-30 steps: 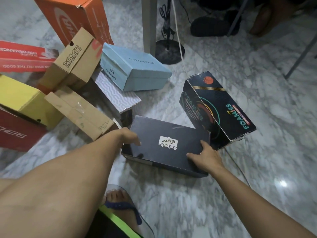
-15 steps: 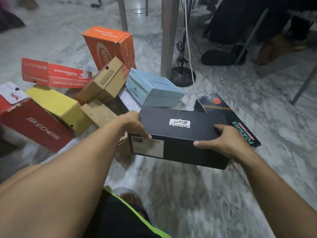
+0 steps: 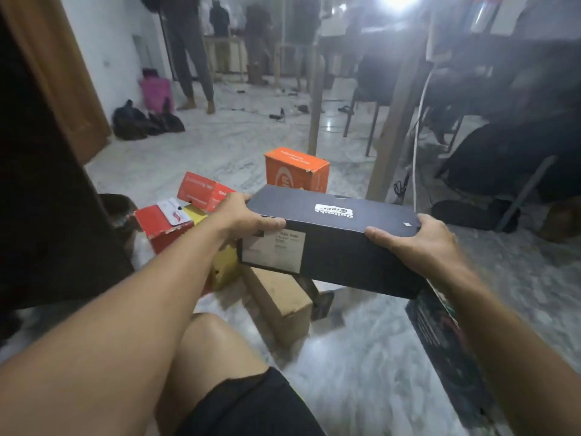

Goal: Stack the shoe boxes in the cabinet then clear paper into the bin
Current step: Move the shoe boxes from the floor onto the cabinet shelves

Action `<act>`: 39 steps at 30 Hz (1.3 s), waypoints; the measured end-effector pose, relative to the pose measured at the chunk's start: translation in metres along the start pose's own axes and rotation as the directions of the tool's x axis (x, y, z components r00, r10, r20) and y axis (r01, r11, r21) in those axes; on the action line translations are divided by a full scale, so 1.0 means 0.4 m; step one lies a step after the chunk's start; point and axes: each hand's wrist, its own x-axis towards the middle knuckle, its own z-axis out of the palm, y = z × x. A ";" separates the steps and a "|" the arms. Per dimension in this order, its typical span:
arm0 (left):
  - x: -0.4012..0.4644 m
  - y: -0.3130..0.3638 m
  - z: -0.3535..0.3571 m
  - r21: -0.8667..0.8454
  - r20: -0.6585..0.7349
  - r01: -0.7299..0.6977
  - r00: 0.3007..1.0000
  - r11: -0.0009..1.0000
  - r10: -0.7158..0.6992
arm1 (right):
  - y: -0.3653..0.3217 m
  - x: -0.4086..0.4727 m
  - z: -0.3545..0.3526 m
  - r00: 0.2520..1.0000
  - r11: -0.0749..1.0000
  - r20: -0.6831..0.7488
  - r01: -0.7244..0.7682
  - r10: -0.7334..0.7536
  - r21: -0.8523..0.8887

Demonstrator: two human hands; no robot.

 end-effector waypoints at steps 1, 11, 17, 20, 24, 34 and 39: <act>-0.009 -0.007 -0.039 -0.016 -0.047 0.005 0.999 1.000 -0.005 | -0.035 0.008 0.016 0.999 1.000 0.027 0.028 -0.028 -0.012; -0.167 -0.163 -0.409 -0.174 -0.412 0.144 0.888 0.974 -0.204 | -0.405 0.010 0.282 0.882 0.940 0.350 0.340 -0.315 -0.013; -0.303 -0.311 -0.569 -0.240 -0.519 0.261 0.779 0.935 -0.351 | -0.587 -0.071 0.485 0.739 0.888 0.546 0.459 -0.395 0.020; -0.371 -0.388 -0.633 -0.285 -0.554 0.308 0.719 0.908 -0.418 | -0.668 -0.118 0.605 0.655 0.853 0.626 0.521 -0.423 0.032; -0.451 -0.480 -0.701 -0.344 -0.601 0.347 0.632 0.872 -0.489 | -0.771 -0.205 0.737 0.528 0.765 0.692 0.642 -0.492 0.054; -0.549 -0.706 -0.806 -0.512 -0.661 0.371 0.406 0.775 -0.631 | -0.932 -0.394 1.051 0.290 0.636 0.777 0.751 -0.559 0.177; -0.567 -0.798 -0.867 -0.561 -0.696 0.352 0.289 0.749 -0.657 | -1.007 -0.457 1.210 0.158 0.561 0.771 0.776 -0.617 0.290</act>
